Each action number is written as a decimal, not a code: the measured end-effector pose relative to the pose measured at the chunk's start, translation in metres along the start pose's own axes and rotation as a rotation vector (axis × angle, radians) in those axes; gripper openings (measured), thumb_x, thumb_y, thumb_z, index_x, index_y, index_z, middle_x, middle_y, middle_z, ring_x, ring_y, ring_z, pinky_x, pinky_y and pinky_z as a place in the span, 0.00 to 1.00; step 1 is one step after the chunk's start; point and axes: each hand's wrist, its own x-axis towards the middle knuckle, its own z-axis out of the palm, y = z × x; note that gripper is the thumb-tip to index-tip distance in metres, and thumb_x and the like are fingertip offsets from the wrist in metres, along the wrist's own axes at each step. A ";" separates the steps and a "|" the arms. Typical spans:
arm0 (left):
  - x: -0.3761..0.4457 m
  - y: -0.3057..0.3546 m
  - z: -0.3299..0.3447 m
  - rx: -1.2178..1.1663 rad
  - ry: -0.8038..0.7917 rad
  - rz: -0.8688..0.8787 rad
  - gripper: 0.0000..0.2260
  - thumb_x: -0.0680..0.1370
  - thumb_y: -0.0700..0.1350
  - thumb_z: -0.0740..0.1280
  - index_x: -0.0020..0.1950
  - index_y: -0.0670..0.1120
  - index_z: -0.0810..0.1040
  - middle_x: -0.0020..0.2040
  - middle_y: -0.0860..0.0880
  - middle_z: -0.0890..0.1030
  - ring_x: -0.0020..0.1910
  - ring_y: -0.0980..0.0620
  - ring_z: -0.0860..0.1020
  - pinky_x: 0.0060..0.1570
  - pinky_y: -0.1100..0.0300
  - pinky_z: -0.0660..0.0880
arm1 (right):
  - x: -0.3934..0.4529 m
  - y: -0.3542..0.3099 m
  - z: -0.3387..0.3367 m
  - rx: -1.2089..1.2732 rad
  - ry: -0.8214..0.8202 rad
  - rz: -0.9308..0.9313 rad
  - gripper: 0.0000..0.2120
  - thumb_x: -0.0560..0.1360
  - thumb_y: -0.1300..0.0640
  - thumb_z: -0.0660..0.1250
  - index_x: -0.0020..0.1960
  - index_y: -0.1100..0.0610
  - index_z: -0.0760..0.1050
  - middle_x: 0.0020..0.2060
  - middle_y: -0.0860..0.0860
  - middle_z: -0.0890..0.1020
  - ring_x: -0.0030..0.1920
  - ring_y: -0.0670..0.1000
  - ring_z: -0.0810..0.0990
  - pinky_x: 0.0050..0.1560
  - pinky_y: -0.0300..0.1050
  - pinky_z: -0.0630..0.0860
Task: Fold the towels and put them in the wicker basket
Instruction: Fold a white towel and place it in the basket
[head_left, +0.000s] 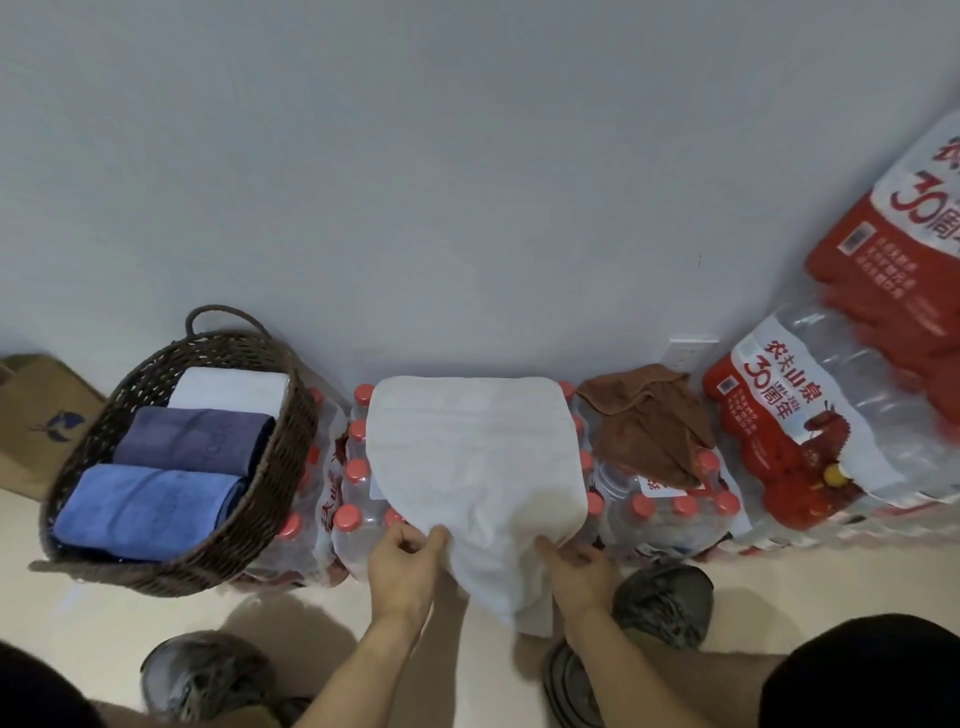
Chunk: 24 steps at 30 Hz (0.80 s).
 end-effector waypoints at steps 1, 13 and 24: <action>-0.002 0.003 -0.001 -0.011 -0.017 -0.002 0.12 0.71 0.37 0.72 0.33 0.40 0.70 0.30 0.46 0.69 0.33 0.49 0.69 0.44 0.42 0.77 | -0.001 -0.002 0.000 -0.023 -0.030 0.006 0.11 0.71 0.56 0.77 0.43 0.64 0.79 0.35 0.53 0.82 0.39 0.54 0.79 0.37 0.41 0.73; 0.015 0.033 -0.010 -0.296 -0.158 -0.090 0.21 0.74 0.32 0.68 0.30 0.47 0.60 0.26 0.49 0.59 0.25 0.53 0.56 0.28 0.54 0.53 | -0.009 -0.029 -0.001 0.050 0.080 -0.235 0.02 0.73 0.56 0.71 0.42 0.53 0.80 0.33 0.44 0.85 0.33 0.45 0.83 0.30 0.38 0.75; 0.039 0.071 -0.051 0.371 -0.161 -0.077 0.11 0.68 0.39 0.77 0.32 0.43 0.75 0.30 0.51 0.78 0.30 0.51 0.75 0.27 0.64 0.70 | -0.004 -0.073 -0.007 0.007 0.176 -0.315 0.15 0.74 0.49 0.72 0.38 0.55 0.71 0.31 0.47 0.77 0.31 0.47 0.73 0.30 0.40 0.67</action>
